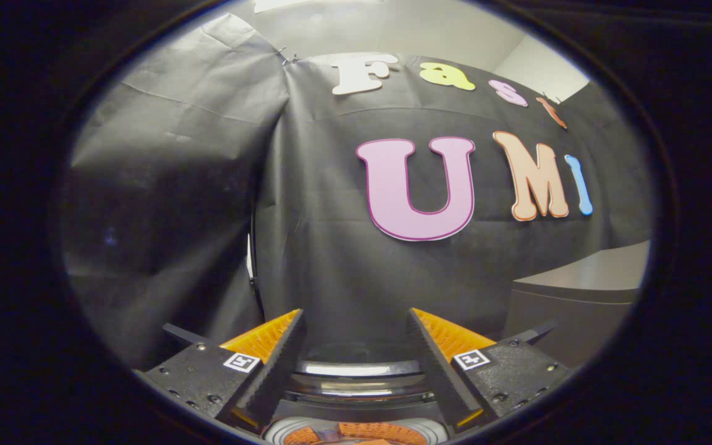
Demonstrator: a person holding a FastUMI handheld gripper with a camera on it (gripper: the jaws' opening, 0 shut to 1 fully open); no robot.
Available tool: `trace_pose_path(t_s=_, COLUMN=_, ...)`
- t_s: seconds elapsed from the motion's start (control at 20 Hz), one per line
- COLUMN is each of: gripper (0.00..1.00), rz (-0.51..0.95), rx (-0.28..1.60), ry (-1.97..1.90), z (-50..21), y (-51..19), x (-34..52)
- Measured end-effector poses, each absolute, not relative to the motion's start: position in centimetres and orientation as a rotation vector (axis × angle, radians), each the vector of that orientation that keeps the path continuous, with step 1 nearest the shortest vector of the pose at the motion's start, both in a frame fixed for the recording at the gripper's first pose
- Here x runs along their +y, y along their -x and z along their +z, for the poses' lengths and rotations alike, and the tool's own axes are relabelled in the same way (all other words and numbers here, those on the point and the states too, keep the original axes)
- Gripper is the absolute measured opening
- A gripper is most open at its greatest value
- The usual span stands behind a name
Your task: Put the clothes into the washing machine and then close the washing machine lid.
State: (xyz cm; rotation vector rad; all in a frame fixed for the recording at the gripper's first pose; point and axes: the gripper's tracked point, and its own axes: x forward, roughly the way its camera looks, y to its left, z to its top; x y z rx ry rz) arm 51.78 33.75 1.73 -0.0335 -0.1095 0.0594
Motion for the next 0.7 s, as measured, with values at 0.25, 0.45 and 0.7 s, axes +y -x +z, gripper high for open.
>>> trace_pose_path(t_s=0.25, gripper=0.98, rz=0.087, rx=-0.088, ry=-0.006, z=1.1, y=-51.9, x=33.9)
trace_pose_path(t_s=0.45, gripper=0.97, rz=0.077, rx=0.06, ry=0.018, z=-3.1, y=-53.8, x=34.4)
trace_pose_path(t_s=0.7, gripper=0.96, rz=0.081, rx=0.081, ry=-0.007, z=-4.7, y=-51.3, x=34.1)
